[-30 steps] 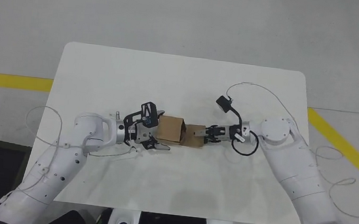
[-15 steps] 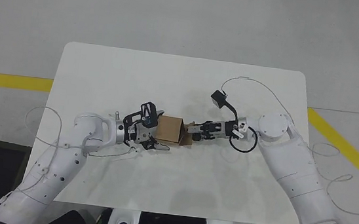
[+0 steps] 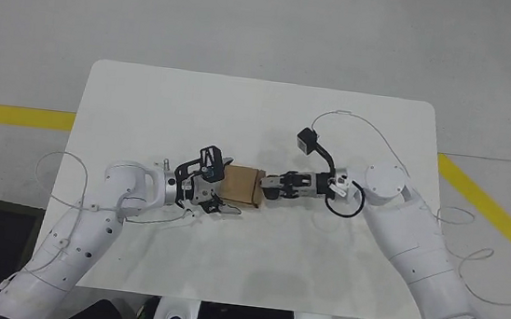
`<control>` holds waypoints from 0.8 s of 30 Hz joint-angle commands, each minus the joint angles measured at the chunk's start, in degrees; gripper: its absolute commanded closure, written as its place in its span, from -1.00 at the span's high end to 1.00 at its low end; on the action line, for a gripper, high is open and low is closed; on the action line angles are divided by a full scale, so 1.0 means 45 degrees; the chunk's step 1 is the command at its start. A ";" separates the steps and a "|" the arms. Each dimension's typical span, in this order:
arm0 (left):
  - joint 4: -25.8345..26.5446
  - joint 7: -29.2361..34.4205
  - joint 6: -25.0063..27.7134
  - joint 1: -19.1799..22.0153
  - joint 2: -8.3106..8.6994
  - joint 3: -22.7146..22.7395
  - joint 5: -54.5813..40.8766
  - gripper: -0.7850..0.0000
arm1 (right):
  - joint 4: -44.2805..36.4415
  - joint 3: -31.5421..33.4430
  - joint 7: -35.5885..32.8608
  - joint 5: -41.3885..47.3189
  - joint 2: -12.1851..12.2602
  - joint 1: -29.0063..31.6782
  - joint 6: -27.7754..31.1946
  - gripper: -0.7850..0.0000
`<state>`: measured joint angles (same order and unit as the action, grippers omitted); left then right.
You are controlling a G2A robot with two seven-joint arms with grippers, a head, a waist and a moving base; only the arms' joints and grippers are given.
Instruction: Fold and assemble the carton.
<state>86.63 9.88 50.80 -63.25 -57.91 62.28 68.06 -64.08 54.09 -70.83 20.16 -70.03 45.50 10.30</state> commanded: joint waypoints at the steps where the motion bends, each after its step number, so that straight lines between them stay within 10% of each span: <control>1: -0.0007 -0.0032 0.0002 -0.0005 0.0001 -0.0001 0.0023 1.00 | 0.0033 -0.0030 0.0029 0.0127 -0.0021 0.0029 0.0053 -0.50; 24: -0.0043 -0.0058 0.0059 -0.0019 0.0022 0.0017 0.0126 1.00 | 0.0353 -0.0588 -0.0134 -0.0557 -0.0118 -0.0120 -0.0109 -0.57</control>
<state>86.43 9.62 51.06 -63.34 -57.82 62.35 68.63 -62.54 51.54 -71.40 17.73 -70.54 44.97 9.89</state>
